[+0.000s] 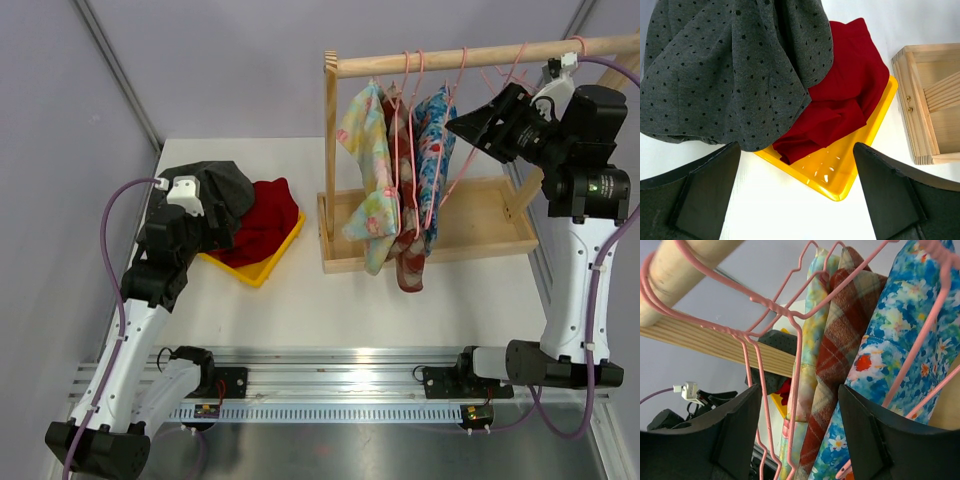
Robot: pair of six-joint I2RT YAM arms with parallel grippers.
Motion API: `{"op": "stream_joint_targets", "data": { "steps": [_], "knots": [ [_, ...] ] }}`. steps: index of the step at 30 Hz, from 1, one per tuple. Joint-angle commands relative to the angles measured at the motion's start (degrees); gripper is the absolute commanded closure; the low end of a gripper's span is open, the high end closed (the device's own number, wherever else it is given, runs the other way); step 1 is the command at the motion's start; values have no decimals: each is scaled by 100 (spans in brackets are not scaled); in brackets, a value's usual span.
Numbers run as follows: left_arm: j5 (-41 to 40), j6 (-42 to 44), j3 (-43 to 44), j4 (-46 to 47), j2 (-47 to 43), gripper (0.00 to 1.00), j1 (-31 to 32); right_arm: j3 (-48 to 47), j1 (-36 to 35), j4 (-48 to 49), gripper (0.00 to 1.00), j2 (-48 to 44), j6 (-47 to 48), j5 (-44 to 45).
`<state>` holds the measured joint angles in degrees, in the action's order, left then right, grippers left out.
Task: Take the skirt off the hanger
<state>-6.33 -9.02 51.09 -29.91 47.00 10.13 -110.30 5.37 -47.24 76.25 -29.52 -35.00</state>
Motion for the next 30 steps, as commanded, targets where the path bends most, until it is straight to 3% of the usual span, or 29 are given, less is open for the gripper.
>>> {"op": "stream_joint_targets", "data": {
  "steps": [1,4,7,12,16,24,26,30],
  "knots": [
    [114,49,94,196,11,1,-2,297,-185,470,31,-14,139,37],
    [114,49,94,196,19,1,-2,587,-317,628,33,-5,157,64],
    [105,58,94,196,28,1,-2,843,-361,804,41,-57,148,90],
    [97,58,103,187,55,1,-2,923,-370,805,78,-101,218,213],
    [61,75,120,153,11,1,-2,791,-361,647,98,-128,306,284],
    [361,128,952,354,-201,1,278,150,-361,-56,100,-452,526,653],
    [-24,224,1331,337,70,1,796,114,-361,-214,100,-619,526,670],
    [-1018,436,3164,-66,967,1,2043,280,-361,-364,100,-971,447,644]
  ]
}}
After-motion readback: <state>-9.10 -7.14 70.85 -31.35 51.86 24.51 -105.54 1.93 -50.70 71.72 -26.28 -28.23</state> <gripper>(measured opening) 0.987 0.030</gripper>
